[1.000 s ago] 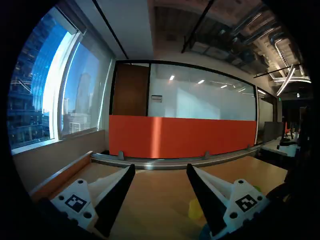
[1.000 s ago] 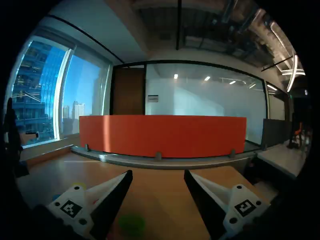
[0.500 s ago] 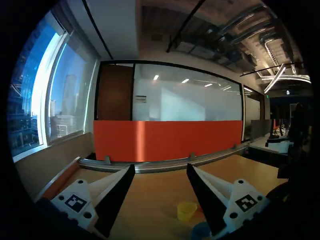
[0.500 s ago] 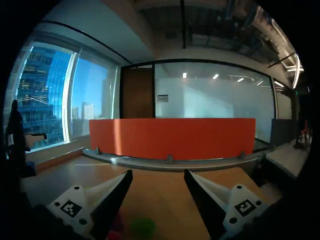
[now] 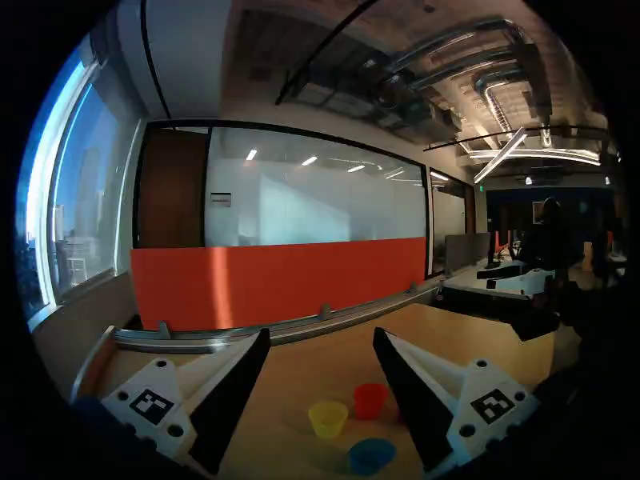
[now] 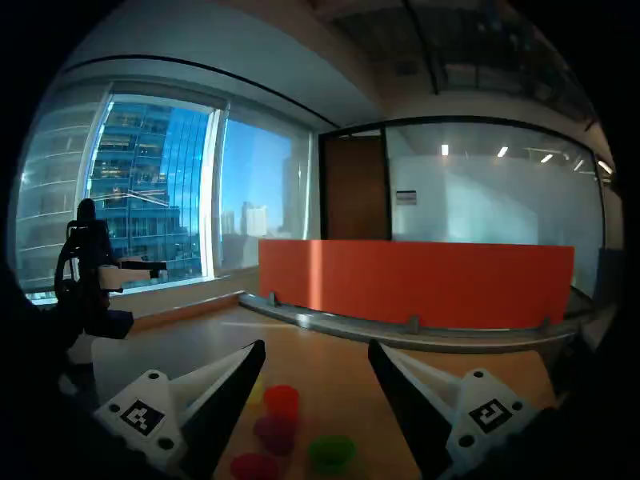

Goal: Pour water

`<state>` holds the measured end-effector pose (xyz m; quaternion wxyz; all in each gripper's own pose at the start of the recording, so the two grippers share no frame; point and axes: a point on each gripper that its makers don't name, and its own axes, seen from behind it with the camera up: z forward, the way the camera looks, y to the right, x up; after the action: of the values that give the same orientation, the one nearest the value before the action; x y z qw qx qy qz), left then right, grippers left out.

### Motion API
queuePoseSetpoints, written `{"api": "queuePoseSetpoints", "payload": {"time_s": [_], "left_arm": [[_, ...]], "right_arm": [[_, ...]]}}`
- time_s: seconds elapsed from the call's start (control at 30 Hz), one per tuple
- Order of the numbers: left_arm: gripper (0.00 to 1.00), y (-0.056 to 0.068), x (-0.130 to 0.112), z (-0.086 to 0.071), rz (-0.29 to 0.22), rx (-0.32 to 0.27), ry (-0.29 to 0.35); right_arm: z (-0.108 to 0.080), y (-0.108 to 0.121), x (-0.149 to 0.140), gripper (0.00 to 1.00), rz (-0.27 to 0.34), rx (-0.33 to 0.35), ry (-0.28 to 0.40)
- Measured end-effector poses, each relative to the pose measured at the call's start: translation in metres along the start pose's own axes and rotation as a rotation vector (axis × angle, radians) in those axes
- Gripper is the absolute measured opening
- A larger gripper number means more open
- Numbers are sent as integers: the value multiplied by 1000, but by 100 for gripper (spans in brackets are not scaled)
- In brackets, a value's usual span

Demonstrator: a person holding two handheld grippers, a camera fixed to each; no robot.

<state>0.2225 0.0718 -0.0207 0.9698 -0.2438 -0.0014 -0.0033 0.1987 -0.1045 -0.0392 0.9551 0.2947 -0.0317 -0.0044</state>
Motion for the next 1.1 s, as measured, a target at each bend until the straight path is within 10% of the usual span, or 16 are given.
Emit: {"api": "queuePoseSetpoints", "payload": {"time_s": [0.6, 1.1], "left_arm": [[96, 16, -7, 2, -74, -133, -28], [96, 24, -44, -6, -17, -193, -160]], "right_arm": [[3, -10, -6, 99, -32, 96, -39], [-5, -2, -39, 99, -99, 103, -191]]}}
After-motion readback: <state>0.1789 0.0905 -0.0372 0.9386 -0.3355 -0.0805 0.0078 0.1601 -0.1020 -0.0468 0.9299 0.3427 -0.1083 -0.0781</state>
